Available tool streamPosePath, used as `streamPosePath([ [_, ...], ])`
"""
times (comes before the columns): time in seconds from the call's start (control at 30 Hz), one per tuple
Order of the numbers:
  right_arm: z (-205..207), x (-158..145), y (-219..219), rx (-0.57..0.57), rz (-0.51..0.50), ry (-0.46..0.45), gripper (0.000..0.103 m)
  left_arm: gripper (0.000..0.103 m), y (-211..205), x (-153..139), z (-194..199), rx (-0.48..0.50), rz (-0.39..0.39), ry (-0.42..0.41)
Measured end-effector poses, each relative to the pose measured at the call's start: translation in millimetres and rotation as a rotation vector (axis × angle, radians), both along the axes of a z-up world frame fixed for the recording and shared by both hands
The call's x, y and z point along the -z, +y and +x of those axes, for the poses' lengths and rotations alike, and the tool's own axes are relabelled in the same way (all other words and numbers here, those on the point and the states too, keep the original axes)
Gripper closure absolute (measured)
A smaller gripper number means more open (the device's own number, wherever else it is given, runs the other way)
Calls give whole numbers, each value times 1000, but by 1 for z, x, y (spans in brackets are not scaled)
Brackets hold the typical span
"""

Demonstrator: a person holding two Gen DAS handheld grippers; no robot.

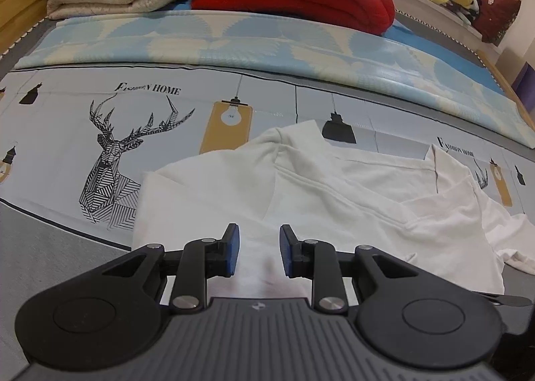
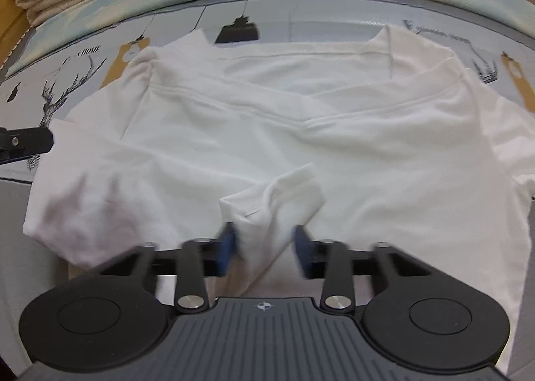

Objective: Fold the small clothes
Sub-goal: 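Grasp the shirt fabric near the collar with the right gripper while the left gripper opens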

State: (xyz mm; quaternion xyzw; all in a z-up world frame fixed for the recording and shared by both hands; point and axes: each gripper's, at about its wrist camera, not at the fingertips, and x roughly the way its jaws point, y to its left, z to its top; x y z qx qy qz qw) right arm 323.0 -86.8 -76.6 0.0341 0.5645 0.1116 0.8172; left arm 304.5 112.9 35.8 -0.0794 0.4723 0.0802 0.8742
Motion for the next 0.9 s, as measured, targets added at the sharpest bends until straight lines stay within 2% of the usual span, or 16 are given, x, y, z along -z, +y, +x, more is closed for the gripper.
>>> streamPosePath([
  [0.07, -1, -7, -10, 18, 26, -23, 92, 74, 4, -3, 1, -11, 1, -7],
  [0.13, -2, -18, -19, 31, 76, -61, 94, 72, 11, -7, 2, -23, 2, -18],
  [0.33, -2, -63, -64, 100, 255, -251, 95, 69, 49, -23, 1, -119, 1, -59],
  [0.43, -4, -84, -94, 161, 296, -346, 95, 69, 64, -26, -1, -149, 8, -63],
  [0.5, -4, -90, -114, 208, 289, -384, 95, 69, 70, -24, -1, -157, 8, -53],
  [0.57, 0, -85, -135, 260, 222, -368, 95, 69, 72, -19, -1, -163, 4, -35],
  [0.67, 11, -60, -164, 367, 91, -238, 95, 69, 69, -14, 0, -158, 4, -21],
  [0.73, 13, -47, -182, 433, 38, -193, 95, 69, 66, -11, 2, -152, 5, -15],
  [0.8, 14, -44, -193, 464, 34, -197, 96, 69, 61, -9, 3, -148, -2, -16],
  [0.9, 11, -49, -200, 476, 67, -255, 96, 69, 53, -6, 8, -133, -10, -13],
])
